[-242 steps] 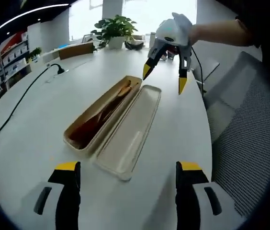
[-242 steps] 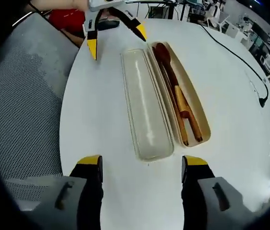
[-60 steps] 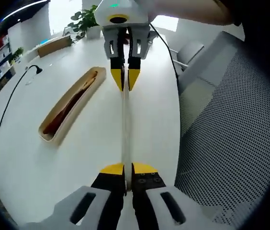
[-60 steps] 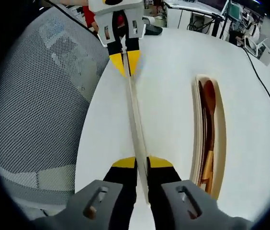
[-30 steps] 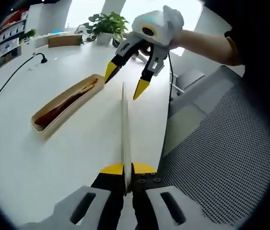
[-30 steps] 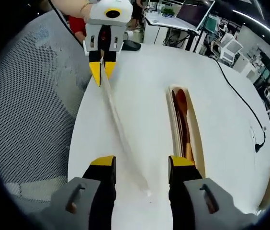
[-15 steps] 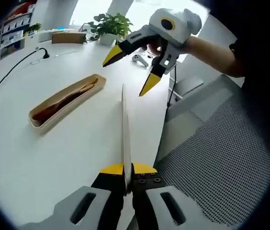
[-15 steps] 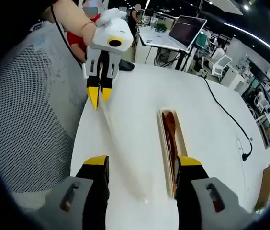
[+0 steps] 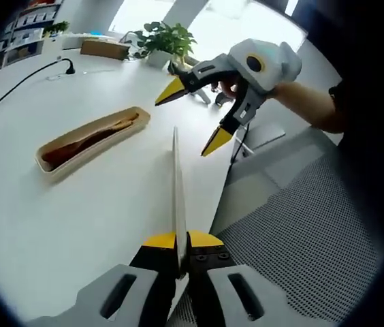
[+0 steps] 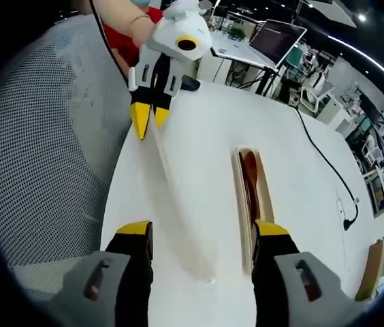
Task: Arrange the utensils inside the cutlery case until each visible utensil rests in its matching compartment.
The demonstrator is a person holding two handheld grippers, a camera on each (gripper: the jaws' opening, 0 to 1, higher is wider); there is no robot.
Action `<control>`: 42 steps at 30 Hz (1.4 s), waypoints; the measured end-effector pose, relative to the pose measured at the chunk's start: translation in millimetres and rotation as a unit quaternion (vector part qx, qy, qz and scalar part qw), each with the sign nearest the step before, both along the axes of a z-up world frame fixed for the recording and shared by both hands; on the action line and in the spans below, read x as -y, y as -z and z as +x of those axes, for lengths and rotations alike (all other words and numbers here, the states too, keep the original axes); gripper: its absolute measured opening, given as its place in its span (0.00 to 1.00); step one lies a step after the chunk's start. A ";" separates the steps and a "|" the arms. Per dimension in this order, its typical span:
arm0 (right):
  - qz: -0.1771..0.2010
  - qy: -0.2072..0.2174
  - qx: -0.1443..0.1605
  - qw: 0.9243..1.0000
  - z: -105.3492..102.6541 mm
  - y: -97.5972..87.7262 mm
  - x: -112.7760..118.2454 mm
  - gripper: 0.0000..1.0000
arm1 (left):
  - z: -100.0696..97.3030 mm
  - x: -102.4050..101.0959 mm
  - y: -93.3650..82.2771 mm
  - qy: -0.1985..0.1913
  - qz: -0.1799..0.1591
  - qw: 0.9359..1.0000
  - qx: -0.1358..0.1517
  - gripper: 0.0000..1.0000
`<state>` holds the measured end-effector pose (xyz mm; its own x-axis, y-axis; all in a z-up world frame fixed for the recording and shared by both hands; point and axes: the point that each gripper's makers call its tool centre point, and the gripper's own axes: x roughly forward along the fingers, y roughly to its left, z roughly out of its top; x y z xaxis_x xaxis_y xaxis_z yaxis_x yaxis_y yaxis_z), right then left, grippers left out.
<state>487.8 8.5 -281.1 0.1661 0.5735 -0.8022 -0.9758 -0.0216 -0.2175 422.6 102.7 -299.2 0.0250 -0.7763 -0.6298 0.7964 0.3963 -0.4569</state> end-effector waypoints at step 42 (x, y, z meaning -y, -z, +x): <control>-0.009 -0.039 0.141 0.989 16.3 -16.3 -3.3 0.81 | 29.8 3.6 -54.3 -0.081 -0.133 0.986 -0.051 0.04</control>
<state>504.1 11.8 -264.8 0.3409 0.5795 -0.7403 -0.8712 -0.1012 -0.4804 452.5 99.0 -244.9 0.1097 -0.9054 -0.4101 0.6768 0.3702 -0.6363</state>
